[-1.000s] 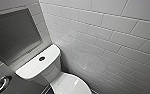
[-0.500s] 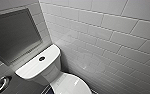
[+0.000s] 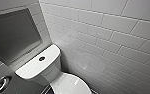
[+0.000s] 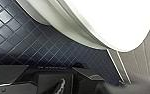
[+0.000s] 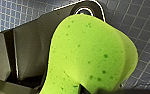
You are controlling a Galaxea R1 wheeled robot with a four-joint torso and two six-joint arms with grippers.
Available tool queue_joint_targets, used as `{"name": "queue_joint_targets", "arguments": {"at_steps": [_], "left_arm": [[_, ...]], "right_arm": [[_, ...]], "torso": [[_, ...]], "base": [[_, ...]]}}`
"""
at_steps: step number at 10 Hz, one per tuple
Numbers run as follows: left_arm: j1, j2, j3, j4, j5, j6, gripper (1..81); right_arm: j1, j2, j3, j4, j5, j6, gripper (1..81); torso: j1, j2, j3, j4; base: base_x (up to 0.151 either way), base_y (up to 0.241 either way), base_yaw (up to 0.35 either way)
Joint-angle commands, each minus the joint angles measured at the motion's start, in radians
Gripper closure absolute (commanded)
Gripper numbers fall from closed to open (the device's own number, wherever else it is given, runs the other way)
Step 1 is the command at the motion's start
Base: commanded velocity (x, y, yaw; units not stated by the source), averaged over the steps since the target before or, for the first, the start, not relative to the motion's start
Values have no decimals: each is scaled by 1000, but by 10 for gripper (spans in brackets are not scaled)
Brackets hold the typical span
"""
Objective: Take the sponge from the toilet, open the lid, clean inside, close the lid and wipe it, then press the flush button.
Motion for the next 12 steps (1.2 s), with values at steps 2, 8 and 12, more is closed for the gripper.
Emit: {"name": "queue_joint_targets", "arguments": {"at_steps": [2, 8, 12], "left_arm": [[-73, -6, 105, -4, 70, 4, 10], [-89, 130, -53, -11, 66, -5, 10], [-102, 167, -76, -9, 17, -64, 10]], "right_arm": [[11, -13, 0, -16, -67, -4, 811], [14, -12, -9, -11, -76, 2, 811], [13, -13, -12, -11, -76, 5, 811]], "torso": [[0, 0, 0, 0], [0, 0, 0, 0], [0, 0, 0, 0]], "base": [[0, 0, 0], [0, 0, 0], [0, 0, 0]]}}
